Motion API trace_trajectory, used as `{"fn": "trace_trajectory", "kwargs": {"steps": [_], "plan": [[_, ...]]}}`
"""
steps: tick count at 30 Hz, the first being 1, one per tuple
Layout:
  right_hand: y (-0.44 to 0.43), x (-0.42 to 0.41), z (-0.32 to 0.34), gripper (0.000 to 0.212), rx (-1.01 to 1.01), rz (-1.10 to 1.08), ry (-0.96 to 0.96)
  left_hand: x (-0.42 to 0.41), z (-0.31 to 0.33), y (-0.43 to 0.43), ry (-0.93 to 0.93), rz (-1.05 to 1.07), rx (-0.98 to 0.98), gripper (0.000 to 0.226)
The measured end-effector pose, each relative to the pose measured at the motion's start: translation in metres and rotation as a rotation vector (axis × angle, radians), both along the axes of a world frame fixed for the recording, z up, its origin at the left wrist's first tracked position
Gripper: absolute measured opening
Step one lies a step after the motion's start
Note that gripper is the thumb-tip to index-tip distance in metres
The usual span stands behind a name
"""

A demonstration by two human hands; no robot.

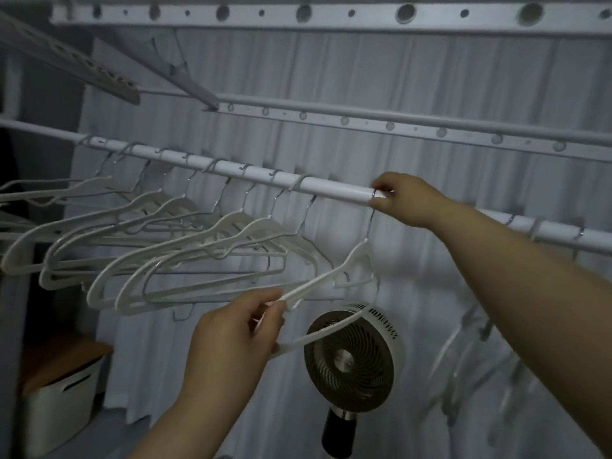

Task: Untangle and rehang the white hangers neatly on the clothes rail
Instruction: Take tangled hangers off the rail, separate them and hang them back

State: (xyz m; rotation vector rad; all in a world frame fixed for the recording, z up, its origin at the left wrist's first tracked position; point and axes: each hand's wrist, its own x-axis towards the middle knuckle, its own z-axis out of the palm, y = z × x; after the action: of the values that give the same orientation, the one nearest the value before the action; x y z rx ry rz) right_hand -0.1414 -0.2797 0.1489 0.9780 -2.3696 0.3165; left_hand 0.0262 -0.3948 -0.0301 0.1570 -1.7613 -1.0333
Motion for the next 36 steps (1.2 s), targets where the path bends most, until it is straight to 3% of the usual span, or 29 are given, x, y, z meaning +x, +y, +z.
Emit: {"fn": "trace_trajectory", "kwargs": {"steps": [11,24,30,34,36], "plan": [[-0.054,0.01,0.0,0.034,0.001,0.014,0.033,0.014,0.002,-0.042,0.007,0.012,0.026,0.04],[-0.059,0.02,-0.001,0.032,-0.032,-0.057,0.031,0.01,-0.002,-0.057,-0.003,-0.025,-0.031,0.045],[-0.054,0.018,-0.004,0.035,-0.038,-0.08,0.031,0.008,-0.003,-0.055,-0.006,-0.061,0.005,0.034],[-0.045,0.018,-0.005,0.044,-0.044,-0.082,0.037,0.01,-0.002,-0.053,-0.029,0.057,-0.125,0.006],[-0.035,0.019,-0.004,0.046,-0.061,-0.077,0.044,0.014,0.0,-0.051,0.037,0.2,-0.313,0.029]]}}
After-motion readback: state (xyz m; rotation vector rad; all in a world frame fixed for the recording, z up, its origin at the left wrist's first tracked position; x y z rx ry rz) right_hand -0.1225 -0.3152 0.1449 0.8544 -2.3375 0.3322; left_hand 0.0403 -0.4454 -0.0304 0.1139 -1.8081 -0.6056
